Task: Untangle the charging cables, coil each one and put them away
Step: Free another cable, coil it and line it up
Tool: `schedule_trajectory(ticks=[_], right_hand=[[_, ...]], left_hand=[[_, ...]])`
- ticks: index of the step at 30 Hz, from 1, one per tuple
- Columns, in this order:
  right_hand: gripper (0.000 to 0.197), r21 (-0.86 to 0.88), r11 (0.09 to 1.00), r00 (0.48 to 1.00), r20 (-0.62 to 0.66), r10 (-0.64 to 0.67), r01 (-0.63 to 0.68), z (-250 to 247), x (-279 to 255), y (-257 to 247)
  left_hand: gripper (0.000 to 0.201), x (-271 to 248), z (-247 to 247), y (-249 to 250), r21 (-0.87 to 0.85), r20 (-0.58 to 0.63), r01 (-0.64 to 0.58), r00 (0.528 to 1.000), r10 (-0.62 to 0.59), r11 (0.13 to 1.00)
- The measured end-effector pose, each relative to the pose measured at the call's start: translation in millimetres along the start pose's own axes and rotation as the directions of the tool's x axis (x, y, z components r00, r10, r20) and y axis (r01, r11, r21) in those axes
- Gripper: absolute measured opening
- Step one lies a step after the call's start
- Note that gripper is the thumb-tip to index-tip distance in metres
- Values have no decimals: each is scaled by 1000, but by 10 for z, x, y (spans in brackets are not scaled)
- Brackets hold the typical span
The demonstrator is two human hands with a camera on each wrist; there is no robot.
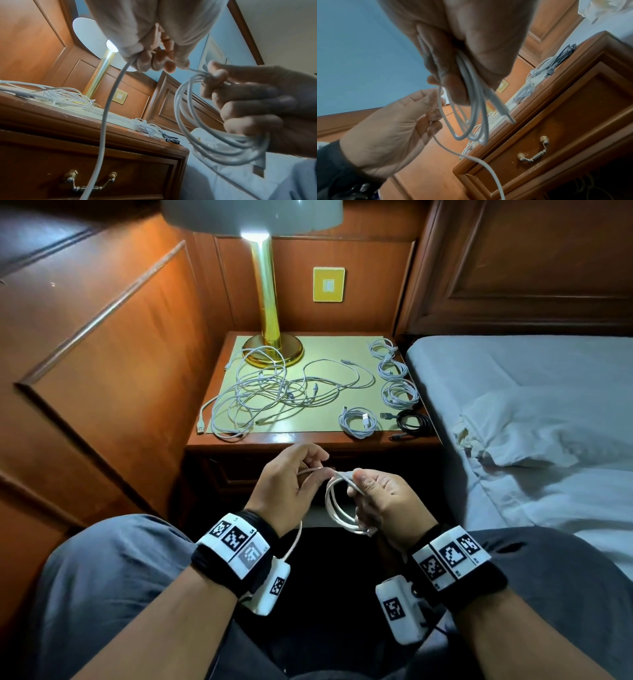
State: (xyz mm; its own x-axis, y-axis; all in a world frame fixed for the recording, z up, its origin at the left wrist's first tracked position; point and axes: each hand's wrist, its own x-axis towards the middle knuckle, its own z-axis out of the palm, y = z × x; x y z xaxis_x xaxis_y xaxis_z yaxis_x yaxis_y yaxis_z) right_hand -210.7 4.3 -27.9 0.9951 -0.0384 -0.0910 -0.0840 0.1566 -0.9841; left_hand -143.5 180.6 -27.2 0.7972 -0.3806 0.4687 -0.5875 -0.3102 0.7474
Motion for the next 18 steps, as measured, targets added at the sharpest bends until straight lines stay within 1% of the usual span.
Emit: schedule_trajectory(ticks=[3,5,7,9,11,12,13,14,15,17,18], right_hand=[[44,65,995,996,42,78,-81,-16,-19,-23],[43,150,981,989,96,111,-125,-18,-35,-51],[41,241,957,982,131,136,-164,-11,-45,-81],[43,293,938,979,139,149,-184,0,-52,-98],[43,320,928,978,148,148,-189,2,-57,-104],[44,326,927,978,154,144,-188,1,-59,-100],[43,329,925,977,157,145,-190,8,-61,-98],[42,332,923,976,157,148,-193,16,-65,-94],[42,337,921,976,157,149,-195,30,-70,-89],[42,351,916,977,160,143,-192,71,-82,-89],[41,358,915,978,158,136,-185,87,-86,-87]], left_hand=[[8,44,4,-6,68,-71,-37,997,42,997],[11,56,13,-36,76,-107,-43,993,51,996],[12,47,33,-65,77,-120,-44,991,53,996],[9,23,70,-106,64,-115,14,993,-6,998],[10,-3,122,-124,-23,-81,143,986,-145,989],[13,-7,153,-122,-121,-55,230,970,-238,966],[16,-6,175,-103,-234,-24,321,942,-335,918],[18,-9,195,-74,-347,15,394,910,-415,851],[18,-15,208,-26,-428,49,444,881,-470,787],[5,-15,223,25,-522,104,485,852,-513,702],[3,-16,221,50,-557,127,493,846,-518,668]])
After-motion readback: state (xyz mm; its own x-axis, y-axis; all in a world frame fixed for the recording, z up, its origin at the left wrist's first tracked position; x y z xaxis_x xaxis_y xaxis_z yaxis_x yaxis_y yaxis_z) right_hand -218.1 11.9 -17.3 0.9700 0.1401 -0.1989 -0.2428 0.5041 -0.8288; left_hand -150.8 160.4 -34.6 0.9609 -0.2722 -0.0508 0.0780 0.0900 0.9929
